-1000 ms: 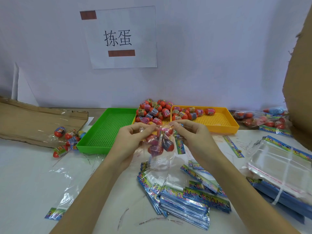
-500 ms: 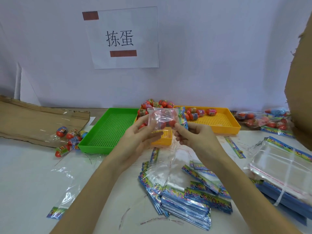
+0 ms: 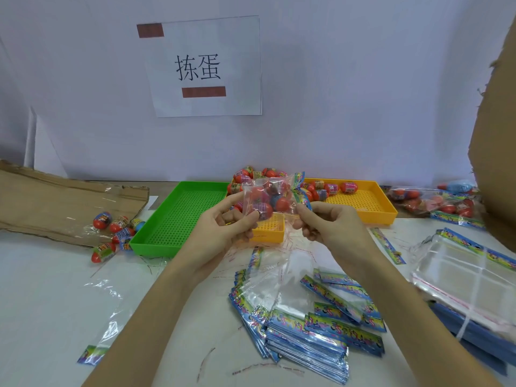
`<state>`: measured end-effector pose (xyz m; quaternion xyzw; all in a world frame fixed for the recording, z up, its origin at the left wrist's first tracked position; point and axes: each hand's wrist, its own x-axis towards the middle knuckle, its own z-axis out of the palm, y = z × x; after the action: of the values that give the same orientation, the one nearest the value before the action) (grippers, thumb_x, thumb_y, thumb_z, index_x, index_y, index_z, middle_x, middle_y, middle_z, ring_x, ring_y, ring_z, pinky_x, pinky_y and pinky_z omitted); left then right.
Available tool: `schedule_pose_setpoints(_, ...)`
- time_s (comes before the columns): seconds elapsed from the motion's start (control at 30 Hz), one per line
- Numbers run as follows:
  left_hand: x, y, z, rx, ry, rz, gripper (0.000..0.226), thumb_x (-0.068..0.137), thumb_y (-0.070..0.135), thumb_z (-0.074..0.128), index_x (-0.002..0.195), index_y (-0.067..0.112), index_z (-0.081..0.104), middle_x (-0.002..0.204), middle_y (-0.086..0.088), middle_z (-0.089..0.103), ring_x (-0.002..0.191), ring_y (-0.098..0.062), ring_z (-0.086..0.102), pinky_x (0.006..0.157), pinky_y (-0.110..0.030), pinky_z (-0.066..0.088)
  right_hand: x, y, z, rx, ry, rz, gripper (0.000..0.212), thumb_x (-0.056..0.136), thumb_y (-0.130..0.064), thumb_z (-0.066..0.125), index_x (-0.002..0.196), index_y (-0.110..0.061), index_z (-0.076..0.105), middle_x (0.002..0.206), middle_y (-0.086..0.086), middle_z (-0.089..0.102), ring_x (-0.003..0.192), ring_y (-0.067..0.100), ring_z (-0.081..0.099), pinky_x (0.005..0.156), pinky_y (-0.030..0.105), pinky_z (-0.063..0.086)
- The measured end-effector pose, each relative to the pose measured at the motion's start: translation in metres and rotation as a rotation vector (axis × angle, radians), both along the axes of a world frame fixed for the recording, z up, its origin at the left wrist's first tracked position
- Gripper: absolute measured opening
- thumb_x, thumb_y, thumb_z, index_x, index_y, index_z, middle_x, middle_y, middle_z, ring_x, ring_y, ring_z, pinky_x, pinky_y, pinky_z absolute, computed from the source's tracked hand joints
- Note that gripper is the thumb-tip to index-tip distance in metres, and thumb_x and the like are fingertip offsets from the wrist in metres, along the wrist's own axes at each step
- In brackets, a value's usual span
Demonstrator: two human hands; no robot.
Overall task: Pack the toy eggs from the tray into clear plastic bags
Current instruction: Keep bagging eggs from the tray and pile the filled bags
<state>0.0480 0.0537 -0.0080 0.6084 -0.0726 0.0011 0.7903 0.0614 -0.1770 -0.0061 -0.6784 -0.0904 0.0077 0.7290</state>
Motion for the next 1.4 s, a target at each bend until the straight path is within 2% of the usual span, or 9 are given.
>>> schedule_pose_setpoints(0.3,0.003,0.007,-0.006,0.085,-0.116,-0.055,0.076,0.083,0.017,0.080,0.152,0.012,0.049,0.094,-0.019,0.058,0.074,-0.019,0.062,0.073,-0.028,0.054,0.001,-0.005,0.006,0.072,0.162,0.208,0.030,0.093,-0.018,0.071,0.119,-0.006,0.062,0.075,0.006,0.062,0.065,0.016,0.053,0.061,0.024,0.049)
schedule_pose_setpoints(0.47,0.001,0.007,-0.007,0.256,-0.167,-0.054,0.059,0.093,0.038,0.077,0.146,0.031,0.052,0.092,-0.019,0.063,0.082,-0.024,0.071,0.079,-0.033,0.059,0.001,-0.003,0.003,-0.057,0.090,0.307,0.031,0.097,-0.024,0.069,0.118,-0.001,0.069,0.079,0.007,0.060,0.069,0.016,0.052,0.064,0.024,0.048)
schedule_pose_setpoints(0.6,0.001,0.002,-0.009,0.221,-0.172,0.007,0.063,0.085,0.032,0.082,0.142,0.034,0.055,0.073,-0.018,0.070,0.064,-0.024,0.069,0.068,-0.028,0.058,-0.001,-0.004,0.001,-0.101,0.096,0.381,0.024,0.101,-0.031,0.066,0.113,-0.010,0.067,0.087,0.008,0.070,0.073,0.022,0.062,0.068,0.027,0.052)
schedule_pose_setpoints(0.73,0.001,0.009,-0.007,0.151,-0.146,-0.058,0.065,0.077,0.023,0.093,0.135,0.035,0.066,0.074,-0.014,0.069,0.060,-0.024,0.062,0.061,-0.030,0.054,-0.002,0.001,0.004,-0.191,0.042,0.209,0.056,0.096,-0.064,0.054,0.130,-0.021,0.068,0.113,-0.007,0.075,0.099,0.016,0.075,0.079,0.026,0.058)
schedule_pose_setpoints(0.83,-0.001,0.009,-0.006,0.162,-0.176,-0.194,0.065,0.077,0.020,0.094,0.135,0.034,0.068,0.093,-0.009,0.077,0.066,-0.021,0.064,0.060,-0.030,0.054,-0.001,0.007,0.006,-0.132,-0.087,0.066,0.052,0.095,-0.070,0.050,0.124,-0.034,0.074,0.123,-0.016,0.073,0.114,0.000,0.066,0.096,0.033,0.051)
schedule_pose_setpoints(1.03,-0.002,0.003,-0.006,0.264,-0.209,-0.227,0.068,0.082,0.020,0.091,0.142,0.035,0.062,0.088,-0.032,0.069,0.070,-0.030,0.064,0.066,-0.028,0.056,-0.010,0.015,0.007,0.043,-0.026,0.112,0.022,0.085,-0.040,0.075,0.099,-0.025,0.083,0.099,0.004,0.080,0.084,0.008,0.073,0.070,0.017,0.055)
schedule_pose_setpoints(1.1,0.000,0.004,-0.006,0.219,-0.219,-0.159,0.059,0.087,0.018,0.085,0.140,0.031,0.064,0.077,-0.026,0.067,0.066,-0.028,0.065,0.067,-0.030,0.057,-0.009,0.015,0.008,0.123,0.030,0.051,0.019,0.083,-0.033,0.077,0.095,-0.020,0.083,0.096,0.007,0.079,0.079,0.008,0.072,0.065,0.015,0.053)
schedule_pose_setpoints(1.2,0.002,0.005,-0.007,0.166,-0.240,-0.113,0.046,0.091,0.013,0.080,0.134,0.025,0.068,0.072,-0.008,0.066,0.065,-0.023,0.064,0.067,-0.029,0.056,-0.009,0.015,0.008,0.212,0.079,-0.006,0.018,0.086,-0.028,0.077,0.098,-0.016,0.081,0.100,0.008,0.079,0.085,0.011,0.072,0.067,0.018,0.055)
schedule_pose_setpoints(1.4,-0.001,0.003,-0.003,0.208,-0.321,0.008,0.038,0.086,0.014,0.081,0.123,0.013,0.073,0.074,-0.010,0.072,0.064,-0.022,0.070,0.069,-0.026,0.058,-0.008,0.018,0.005,0.075,-0.037,-0.101,0.013,0.097,-0.027,0.070,0.105,-0.020,0.078,0.104,0.002,0.078,0.099,0.015,0.072,0.077,0.024,0.058)
